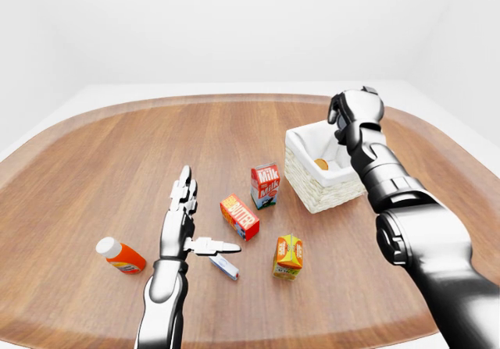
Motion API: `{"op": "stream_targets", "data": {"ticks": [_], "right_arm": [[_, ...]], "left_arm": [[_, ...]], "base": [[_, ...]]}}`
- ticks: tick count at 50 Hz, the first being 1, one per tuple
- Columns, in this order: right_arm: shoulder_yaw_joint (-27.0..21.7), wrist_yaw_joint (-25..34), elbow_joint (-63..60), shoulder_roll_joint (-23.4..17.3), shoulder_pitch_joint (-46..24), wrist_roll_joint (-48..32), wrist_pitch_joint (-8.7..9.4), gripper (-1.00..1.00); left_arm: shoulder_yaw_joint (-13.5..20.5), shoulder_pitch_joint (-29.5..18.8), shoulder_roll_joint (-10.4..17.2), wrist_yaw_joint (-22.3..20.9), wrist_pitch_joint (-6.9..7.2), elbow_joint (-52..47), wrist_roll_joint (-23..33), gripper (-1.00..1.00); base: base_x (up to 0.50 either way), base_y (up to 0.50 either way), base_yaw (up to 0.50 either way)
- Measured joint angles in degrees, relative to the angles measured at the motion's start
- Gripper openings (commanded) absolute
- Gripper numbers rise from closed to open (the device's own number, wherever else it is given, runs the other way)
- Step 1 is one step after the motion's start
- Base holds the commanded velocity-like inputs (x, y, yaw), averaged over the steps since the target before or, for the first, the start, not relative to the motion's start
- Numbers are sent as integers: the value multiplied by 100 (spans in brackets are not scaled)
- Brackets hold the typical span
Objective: Pick up the alphabet soup and the tomato sauce, and put them in the basket.
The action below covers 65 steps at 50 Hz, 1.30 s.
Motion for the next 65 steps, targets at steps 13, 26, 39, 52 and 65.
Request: {"op": "stream_targets", "data": {"ticks": [13, 26, 39, 52, 65], "right_arm": [[29, -12, 204, -39, 10, -37, 0, -100], [182, 72, 291, 19, -64, -493, 0, -100], [197, 101, 351, 125, -29, -807, 0, -100], [168, 43, 381, 214, 30, -831, 0, -100], [146, -122, 433, 313, 212, -714, 0, -100]], "left_arm": [[4, -1, 1, -14, 0, 4, -5, 100], [-6, 5, -3, -10, 0, 4, 5, 100], [-10, -2, -4, 0, 0, -10, 10, 100], [-9, 7, -2, -6, 0, -1, 5, 100], [-4, 2, 1, -15, 0, -18, 0, 100]], "base": [[0, 0, 0], [0, 0, 0], [0, 0, 0], [0, 0, 0], [0, 0, 0]]}}
